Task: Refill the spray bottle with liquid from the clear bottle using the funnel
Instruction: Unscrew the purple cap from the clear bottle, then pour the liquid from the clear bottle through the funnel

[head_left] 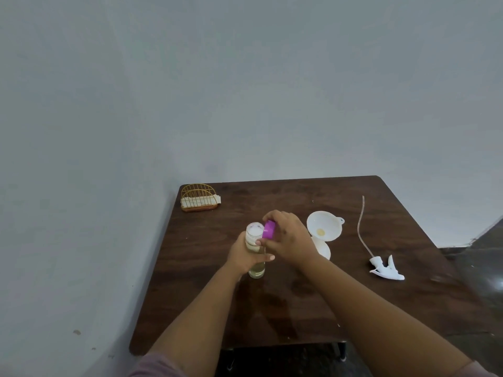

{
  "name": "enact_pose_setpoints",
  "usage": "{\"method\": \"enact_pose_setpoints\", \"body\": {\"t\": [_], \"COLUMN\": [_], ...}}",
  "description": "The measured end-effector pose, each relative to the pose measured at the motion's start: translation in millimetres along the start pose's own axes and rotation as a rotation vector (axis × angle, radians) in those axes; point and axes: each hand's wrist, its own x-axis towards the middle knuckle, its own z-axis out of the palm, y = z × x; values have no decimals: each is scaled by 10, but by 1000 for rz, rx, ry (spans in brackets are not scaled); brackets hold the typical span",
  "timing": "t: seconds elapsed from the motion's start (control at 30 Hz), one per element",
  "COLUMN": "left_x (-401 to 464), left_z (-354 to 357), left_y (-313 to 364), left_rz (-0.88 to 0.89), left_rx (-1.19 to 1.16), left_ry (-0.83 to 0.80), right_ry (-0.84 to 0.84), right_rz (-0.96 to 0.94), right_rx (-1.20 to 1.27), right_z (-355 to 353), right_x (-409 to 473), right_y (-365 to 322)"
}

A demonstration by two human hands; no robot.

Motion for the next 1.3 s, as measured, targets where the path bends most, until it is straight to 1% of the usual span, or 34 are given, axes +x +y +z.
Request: {"method": "enact_pose_setpoints", "body": {"t": [0.13,0.23,0.3,0.37,0.43,0.47,0.57,0.67,0.73,0.83,1.0,1.17,1.23,1.3], "left_x": [-113,-223,-355,-516,-650,-699,-778,-822,-845,-916,-1059,-1116,-1147,-1191], "left_z": [156,307,458,658,882,992,1255,1414,1492,1598,1688,1648,1604,1558], "left_y": [-126,-156,-214,-276,-329,-344,-347,-365,-399,-439,-532,-510,-477,-426], "left_rz": [18,12,-27,-92,-111,-108,-106,-105,-100,-57,-42,-29,-30,-12], "left_rx": [-4,94,182,235,293,330,417,481,519,537,571,559,543,515], "left_ry": [177,351,482,533,540,551,585,565,553,551,489,475,461,468], "right_ry": [57,96,135,184,201,184,89,-17,-82,-122,-128,-154,-171,-107], "right_rz": [5,-8,34,90,150,187,326,440,561,691,700,666,638,602], "right_rx": [115,149,156,125,54,6,-62,-100,-162,-194,-191,-131,-201,-319], "right_z": [-68,-127,-199,-289,-382,-425,-523,-573,-584,-588,-602,-621,-600,-560], "right_x": [-201,-370,-538,-750,-978,-1085,-1337,-1500,-1600,-1738,-1750,-1697,-1724,-1738], "right_y": [66,150,238,386,626,771,1220,1591,1795,2027,2190,2118,2036,1877]}}
